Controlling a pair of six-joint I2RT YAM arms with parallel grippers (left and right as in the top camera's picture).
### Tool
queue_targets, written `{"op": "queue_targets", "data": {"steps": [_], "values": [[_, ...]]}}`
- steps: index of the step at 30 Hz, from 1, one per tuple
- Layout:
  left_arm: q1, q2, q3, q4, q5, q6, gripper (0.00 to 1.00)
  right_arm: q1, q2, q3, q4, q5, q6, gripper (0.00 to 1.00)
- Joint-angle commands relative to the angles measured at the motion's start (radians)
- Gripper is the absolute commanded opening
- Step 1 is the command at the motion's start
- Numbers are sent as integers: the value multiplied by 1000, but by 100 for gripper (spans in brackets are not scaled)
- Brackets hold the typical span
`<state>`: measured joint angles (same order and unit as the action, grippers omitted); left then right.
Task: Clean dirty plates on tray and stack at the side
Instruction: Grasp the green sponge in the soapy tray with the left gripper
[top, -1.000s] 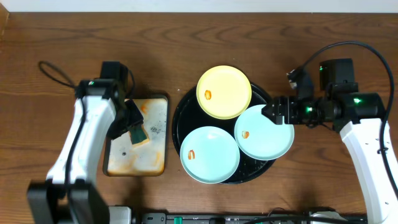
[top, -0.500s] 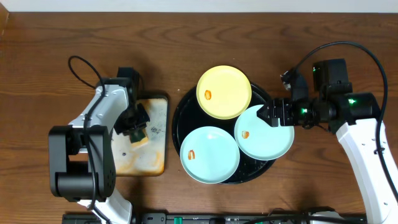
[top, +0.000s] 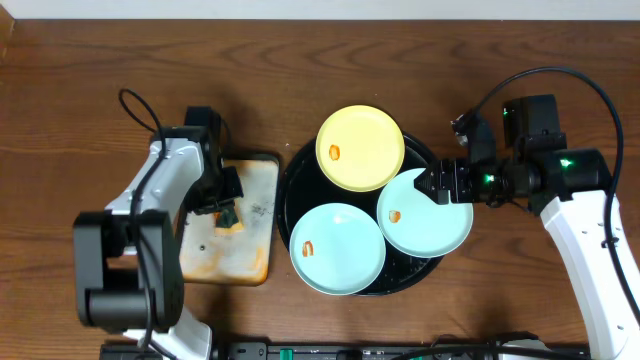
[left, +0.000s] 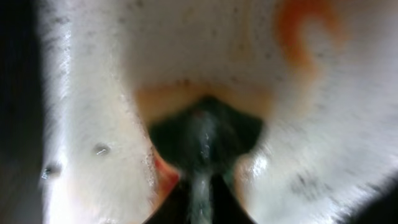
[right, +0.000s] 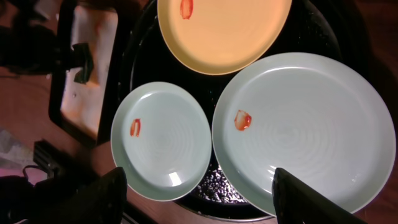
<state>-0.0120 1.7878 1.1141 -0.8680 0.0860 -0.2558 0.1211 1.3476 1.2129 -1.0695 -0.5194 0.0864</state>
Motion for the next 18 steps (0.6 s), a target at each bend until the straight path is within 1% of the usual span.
{"op": "queue_targets", "data": {"steps": [1,4,5,8,10,14,18], "values": [[-5,-138,69,-40,60,35,30,11,-8,18,-1,-1,-12,72],[-5,-197,69,-65,60,34,42,11,-8,18,-1,-1,-12,72],[-5,-202,69,-72,60,34,44,11,-8,18,-1,-1,-12,72],[-5,-195,66,-135,60,8,45,11,-8,18,-1,-1,-12,72],[-5,-185,40,-167,59,-36,45,11,-8,18,-4,-1,-12,72],[-5,-173,-59,-125,-10,-120,45,11,-8,18,-3,-1,-5,72],[-5,-166,-167,-19,2,-124,45,11,-8,18,-3,-1,-5,72]]}}
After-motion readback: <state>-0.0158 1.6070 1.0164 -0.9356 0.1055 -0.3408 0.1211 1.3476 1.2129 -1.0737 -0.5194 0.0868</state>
